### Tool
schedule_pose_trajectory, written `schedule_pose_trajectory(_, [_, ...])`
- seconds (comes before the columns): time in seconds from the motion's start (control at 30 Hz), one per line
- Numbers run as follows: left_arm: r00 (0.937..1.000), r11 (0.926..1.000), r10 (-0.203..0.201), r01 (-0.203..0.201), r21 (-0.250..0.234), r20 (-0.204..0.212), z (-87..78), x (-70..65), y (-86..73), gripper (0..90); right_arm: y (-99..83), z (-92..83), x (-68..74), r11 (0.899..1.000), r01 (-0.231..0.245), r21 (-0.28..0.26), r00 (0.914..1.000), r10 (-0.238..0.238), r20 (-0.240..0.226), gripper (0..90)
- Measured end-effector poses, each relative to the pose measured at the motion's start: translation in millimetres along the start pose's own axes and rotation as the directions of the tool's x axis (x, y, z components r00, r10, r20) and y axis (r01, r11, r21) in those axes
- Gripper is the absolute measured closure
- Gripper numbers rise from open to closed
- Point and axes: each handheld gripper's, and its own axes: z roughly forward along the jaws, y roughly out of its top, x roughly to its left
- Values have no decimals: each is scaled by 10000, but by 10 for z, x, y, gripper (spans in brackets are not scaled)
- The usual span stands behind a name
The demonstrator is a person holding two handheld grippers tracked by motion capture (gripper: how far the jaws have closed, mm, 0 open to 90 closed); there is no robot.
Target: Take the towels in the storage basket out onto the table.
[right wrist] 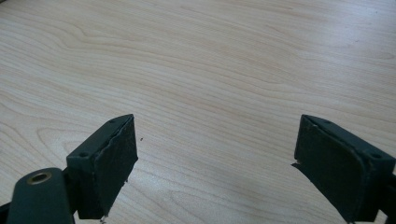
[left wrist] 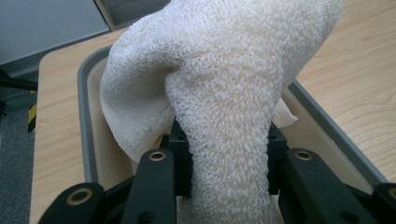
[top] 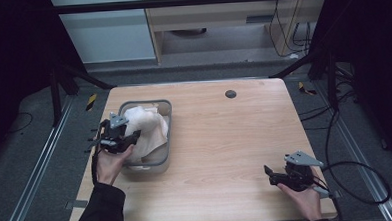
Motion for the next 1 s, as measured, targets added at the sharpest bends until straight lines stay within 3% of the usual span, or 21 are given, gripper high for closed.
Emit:
schedule_pose_trajectory(0.2, [9999,9990,160,-161,-406,-18,-160,5,117,661,0,2,1,10000,-6,14,10000,6,15,131])
schedule_pose_trajectory(0.53, [9986,9912,534,-536,-1211,-56,-534,-35,351,662,0,0,4,10000,-23,15,10000,23,21,131])
schedule_pose_trajectory(1.0, [9956,9797,834,-742,-1863,421,-879,-120,530,661,1,-3,0,10000,7,-14,10000,-7,29,130])
